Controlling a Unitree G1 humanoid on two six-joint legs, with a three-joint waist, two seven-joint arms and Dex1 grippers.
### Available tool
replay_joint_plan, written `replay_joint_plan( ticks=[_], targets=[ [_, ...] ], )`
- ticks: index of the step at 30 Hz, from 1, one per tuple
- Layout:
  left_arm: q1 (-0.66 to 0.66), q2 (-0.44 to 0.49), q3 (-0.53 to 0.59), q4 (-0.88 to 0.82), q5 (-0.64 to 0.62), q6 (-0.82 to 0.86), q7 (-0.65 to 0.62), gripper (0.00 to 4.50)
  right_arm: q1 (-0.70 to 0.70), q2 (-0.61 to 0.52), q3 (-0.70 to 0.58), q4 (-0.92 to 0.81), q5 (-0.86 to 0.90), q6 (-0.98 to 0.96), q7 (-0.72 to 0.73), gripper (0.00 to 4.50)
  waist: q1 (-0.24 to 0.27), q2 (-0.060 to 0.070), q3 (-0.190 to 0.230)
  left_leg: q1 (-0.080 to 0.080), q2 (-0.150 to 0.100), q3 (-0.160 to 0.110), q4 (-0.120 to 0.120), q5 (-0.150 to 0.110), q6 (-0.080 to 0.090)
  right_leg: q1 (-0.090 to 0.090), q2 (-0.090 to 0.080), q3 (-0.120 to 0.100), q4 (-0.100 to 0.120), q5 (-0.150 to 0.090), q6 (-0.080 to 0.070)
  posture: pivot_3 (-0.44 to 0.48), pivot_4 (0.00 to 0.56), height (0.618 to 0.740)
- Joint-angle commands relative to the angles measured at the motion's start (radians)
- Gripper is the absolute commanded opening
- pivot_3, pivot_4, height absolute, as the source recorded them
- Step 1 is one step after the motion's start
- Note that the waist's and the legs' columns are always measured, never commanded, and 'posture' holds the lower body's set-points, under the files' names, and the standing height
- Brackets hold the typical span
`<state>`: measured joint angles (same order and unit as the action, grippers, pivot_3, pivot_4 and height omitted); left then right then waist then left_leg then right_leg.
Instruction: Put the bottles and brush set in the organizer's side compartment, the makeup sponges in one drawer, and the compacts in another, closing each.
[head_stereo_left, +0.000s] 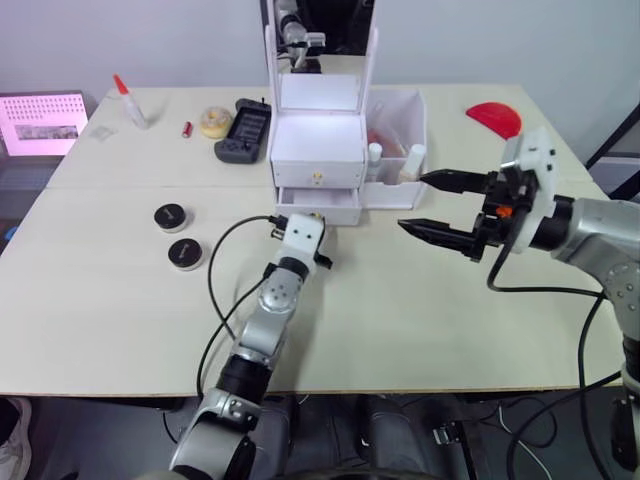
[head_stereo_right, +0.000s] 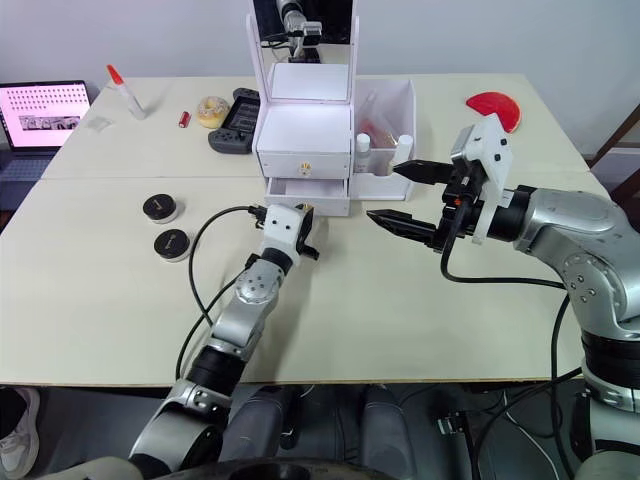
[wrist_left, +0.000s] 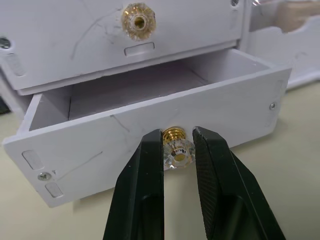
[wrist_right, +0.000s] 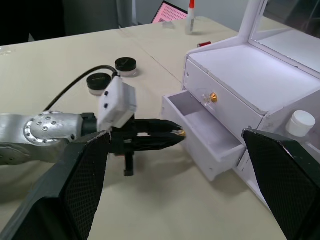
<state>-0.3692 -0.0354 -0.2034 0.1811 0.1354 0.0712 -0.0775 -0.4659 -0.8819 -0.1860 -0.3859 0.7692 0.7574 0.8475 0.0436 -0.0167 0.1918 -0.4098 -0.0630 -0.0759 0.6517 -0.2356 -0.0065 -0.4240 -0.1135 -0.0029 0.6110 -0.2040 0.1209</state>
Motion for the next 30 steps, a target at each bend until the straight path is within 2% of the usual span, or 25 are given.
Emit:
replay_joint_plan(
  ticks=[1,8,18,26,30],
  targets=[
    [0.042,0.024,-0.043,-0.125,-0.009,0.059,-0.079,0.32,-0.016,-0.003,-0.033,-0.008,0.01,-0.014,0.008,4.5,-0.001,0.0,0.0,0.0,0.0,0.0,0.0,0.0,0.0,0.0,0.0,0.0,0.0,0.0,0.0,0.0,0.15,0.738],
    [0.144,0.08,-0.077,-0.281,-0.028,0.134,-0.17,0.32,-0.016,-0.001,-0.027,0.002,0.0,-0.026,0.021,4.5,0.001,0.0,0.0,0.0,0.0,0.0,0.0,0.0,0.0,0.0,0.0,0.0,0.0,-0.002,-0.003,0.0,0.15,0.738],
    [0.174,0.095,-0.087,-0.325,-0.027,0.163,-0.204,0.32,-0.012,-0.002,-0.029,-0.001,-0.002,-0.025,0.027,4.5,0.001,0.0,0.0,0.0,0.0,0.0,0.0,0.0,0.0,0.001,-0.001,0.0,0.0,-0.002,-0.003,0.0,0.15,0.738],
    [0.183,0.15,-0.063,-0.402,-0.072,0.183,-0.287,4.42,0.003,-0.003,-0.037,-0.005,0.001,-0.025,0.026,4.5,-0.004,0.0,0.0,0.0,0.0,0.0,0.0,0.0,0.0,0.0,0.0,0.0,-0.001,-0.002,-0.003,0.0,0.15,0.738],
    [0.192,0.244,0.019,-0.521,-0.151,0.254,-0.368,4.47,0.023,-0.01,-0.051,-0.004,0.001,-0.027,0.03,4.5,-0.007,0.0,0.0,0.0,0.001,0.0,-0.001,0.0,0.0,-0.001,0.0,0.0,0.0,-0.002,-0.003,0.0,0.15,0.738]
  ],
)
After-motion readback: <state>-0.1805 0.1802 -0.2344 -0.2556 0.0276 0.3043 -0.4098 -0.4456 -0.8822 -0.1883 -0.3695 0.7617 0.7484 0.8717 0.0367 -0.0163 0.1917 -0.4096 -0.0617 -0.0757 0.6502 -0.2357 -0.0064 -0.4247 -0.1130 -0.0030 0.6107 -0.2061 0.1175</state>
